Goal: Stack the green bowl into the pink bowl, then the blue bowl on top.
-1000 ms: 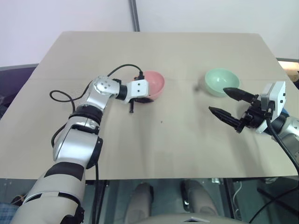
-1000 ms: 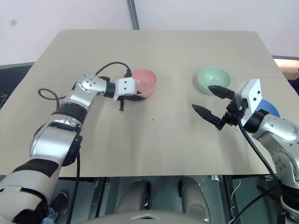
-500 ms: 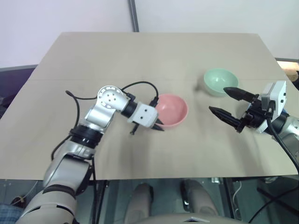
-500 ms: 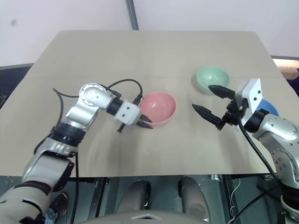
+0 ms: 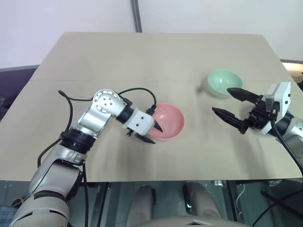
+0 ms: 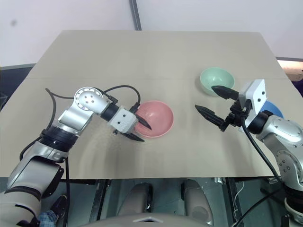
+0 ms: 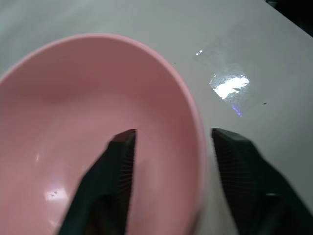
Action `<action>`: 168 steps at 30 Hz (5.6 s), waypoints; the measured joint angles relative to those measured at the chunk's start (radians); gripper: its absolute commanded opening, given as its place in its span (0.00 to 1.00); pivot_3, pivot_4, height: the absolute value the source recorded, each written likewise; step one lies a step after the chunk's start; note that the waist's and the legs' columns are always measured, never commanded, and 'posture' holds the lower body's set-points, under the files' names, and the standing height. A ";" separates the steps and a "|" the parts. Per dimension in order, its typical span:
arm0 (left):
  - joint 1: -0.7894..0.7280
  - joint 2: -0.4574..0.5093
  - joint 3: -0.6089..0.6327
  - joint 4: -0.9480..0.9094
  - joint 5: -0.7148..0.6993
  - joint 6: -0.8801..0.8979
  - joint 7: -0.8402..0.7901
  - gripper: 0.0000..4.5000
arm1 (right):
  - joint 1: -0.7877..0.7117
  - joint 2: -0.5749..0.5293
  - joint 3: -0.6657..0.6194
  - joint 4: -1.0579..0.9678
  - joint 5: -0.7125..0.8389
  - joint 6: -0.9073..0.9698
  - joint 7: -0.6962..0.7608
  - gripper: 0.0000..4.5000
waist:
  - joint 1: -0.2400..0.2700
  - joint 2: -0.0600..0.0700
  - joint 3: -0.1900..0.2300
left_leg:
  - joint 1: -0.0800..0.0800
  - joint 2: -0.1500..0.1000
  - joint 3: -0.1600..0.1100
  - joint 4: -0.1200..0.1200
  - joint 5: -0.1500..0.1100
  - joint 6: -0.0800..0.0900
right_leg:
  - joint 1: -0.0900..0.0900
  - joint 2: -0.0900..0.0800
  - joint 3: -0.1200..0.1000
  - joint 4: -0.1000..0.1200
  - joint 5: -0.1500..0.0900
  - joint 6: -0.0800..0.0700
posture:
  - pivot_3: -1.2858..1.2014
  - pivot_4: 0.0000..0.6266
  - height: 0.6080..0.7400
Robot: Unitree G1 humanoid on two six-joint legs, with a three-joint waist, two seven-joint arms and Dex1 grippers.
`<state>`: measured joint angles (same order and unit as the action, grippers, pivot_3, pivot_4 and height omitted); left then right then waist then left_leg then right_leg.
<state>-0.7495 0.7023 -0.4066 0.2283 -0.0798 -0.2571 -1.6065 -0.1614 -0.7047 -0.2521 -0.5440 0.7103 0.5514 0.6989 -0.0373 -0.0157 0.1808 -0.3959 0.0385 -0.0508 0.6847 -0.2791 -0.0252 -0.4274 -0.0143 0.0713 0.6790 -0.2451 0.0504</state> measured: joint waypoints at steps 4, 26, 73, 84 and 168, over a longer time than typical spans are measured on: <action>-0.004 0.019 0.013 -0.031 -0.098 0.148 -0.004 0.68 | -0.001 -0.005 0.000 0.001 0.000 0.000 0.001 1.00 | -0.002 0.000 0.000 | 0.000 0.000 0.000 0.000 0.000 0.000 | 0.000 0.000 0.000 0.000 0.000 0.000 | 0.52 0.24 1.00; 0.302 0.173 0.597 -0.326 -0.514 0.785 0.322 0.68 | -0.245 -0.054 0.180 0.358 -0.300 -0.019 -0.022 1.00 | -0.003 0.000 0.001 | -0.001 0.001 0.001 0.000 0.000 0.000 | -0.002 0.000 0.000 0.000 0.000 0.000 | 0.52 0.24 1.00; 0.573 0.247 0.806 -0.504 -0.675 0.815 0.342 0.69 | -0.657 0.009 0.590 0.649 -0.807 -0.314 0.393 0.02 | -0.002 0.002 0.002 | -0.002 0.001 0.001 -0.003 0.000 0.000 | -0.004 -0.001 0.000 -0.001 0.000 0.000 | 0.52 0.24 1.00; 0.518 0.251 0.740 -0.443 -0.638 0.772 0.301 0.69 | -0.637 0.012 0.648 0.130 -0.625 -0.083 0.560 0.02 | -0.004 0.002 0.002 | -0.001 0.001 0.001 -0.002 0.000 0.000 | -0.004 -0.001 0.000 0.000 0.000 0.000 | 0.52 0.24 1.00; 0.342 0.211 0.555 -0.220 -0.528 0.644 0.167 0.69 | -0.151 -0.475 0.398 0.386 -0.785 0.009 0.377 0.02 | -0.005 0.002 0.002 | -0.001 0.001 0.003 -0.002 0.000 0.000 | -0.004 -0.001 0.001 -0.001 0.000 0.000 | 0.52 0.24 1.00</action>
<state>-0.4075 0.9134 0.1484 0.0079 -0.6075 0.3874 -1.4399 -0.3128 -1.1797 0.1461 -0.1585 -0.0749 0.5607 1.0757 -0.0424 -0.0138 0.1827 -0.3971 0.0396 -0.0473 0.6831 -0.2792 -0.0252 -0.4314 -0.0150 0.0727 0.6784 -0.2454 0.0503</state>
